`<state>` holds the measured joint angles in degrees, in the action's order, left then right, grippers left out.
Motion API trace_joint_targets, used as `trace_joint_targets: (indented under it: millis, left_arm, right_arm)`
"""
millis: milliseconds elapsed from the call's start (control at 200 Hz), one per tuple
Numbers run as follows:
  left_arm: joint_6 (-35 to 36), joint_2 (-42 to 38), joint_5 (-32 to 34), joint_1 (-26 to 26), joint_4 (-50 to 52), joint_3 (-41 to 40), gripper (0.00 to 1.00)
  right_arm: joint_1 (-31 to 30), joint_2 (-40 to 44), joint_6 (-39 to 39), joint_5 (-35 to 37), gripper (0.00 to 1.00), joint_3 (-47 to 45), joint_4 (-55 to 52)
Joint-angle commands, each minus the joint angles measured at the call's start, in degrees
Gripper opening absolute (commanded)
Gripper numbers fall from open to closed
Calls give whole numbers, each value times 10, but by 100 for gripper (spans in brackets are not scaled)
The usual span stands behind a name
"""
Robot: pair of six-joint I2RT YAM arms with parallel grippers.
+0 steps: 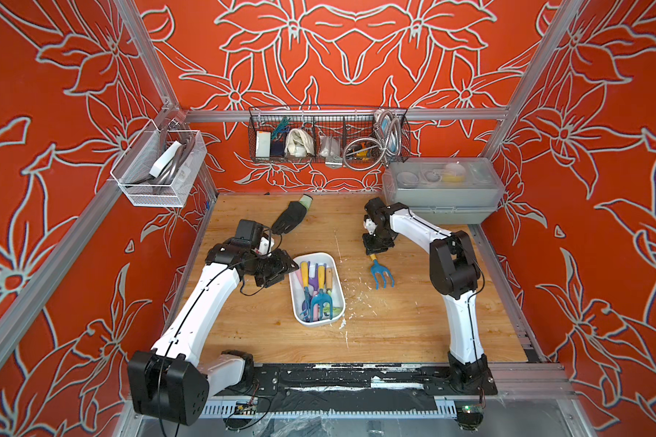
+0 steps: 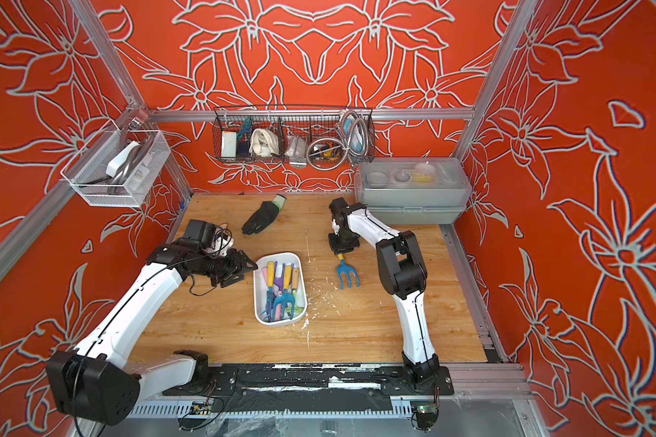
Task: Put the rake into the storage box
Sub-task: Pick up the rake at the center of the board, then place the rake in the storage box.
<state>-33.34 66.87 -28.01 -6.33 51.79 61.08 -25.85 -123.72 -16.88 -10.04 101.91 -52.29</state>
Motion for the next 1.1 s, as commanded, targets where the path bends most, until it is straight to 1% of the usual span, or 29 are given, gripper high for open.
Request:
trace_joint_targets:
  millis: [0, 305, 445, 541, 651, 756, 886, 981, 1001, 1096]
  left_arm:
    - [-10, -26, 6, 4, 12, -12, 61]
    - [-25, -67, 12, 3, 8, -33, 61]
    - [-37, -73, 7, 3, -4, -45, 61]
    - [-40, -73, 4, 3, -7, -46, 61]
    - [-39, -73, 4, 3, -6, -43, 61]
    - [-42, -78, 3, 3, -6, -43, 61]
    - [-45, -93, 3, 3, 1, -48, 61]
    - [-45, -97, 4, 3, 9, -54, 61]
    - [-45, -117, 5, 3, 11, -56, 61]
    - [-45, -133, 6, 3, 20, -63, 61]
  right_arm:
    - [0, 54, -27, -16, 0, -17, -8]
    - [-5, 155, -59, -37, 0, -63, -20]
    - [-14, 205, -82, -50, 0, -105, -14]
    - [-26, 239, -109, -60, 0, -139, -1]
    - [-56, 262, -133, -65, 0, -157, 5]
    - [-97, 265, -157, -66, 0, -150, 7]
    - [-150, 248, -193, -74, 0, -122, 16]
    - [-187, 222, -225, -82, 0, -94, 30]
    - [-194, 215, -230, -82, 0, -86, 30]
    - [-221, 183, -253, -78, 0, -46, 32]
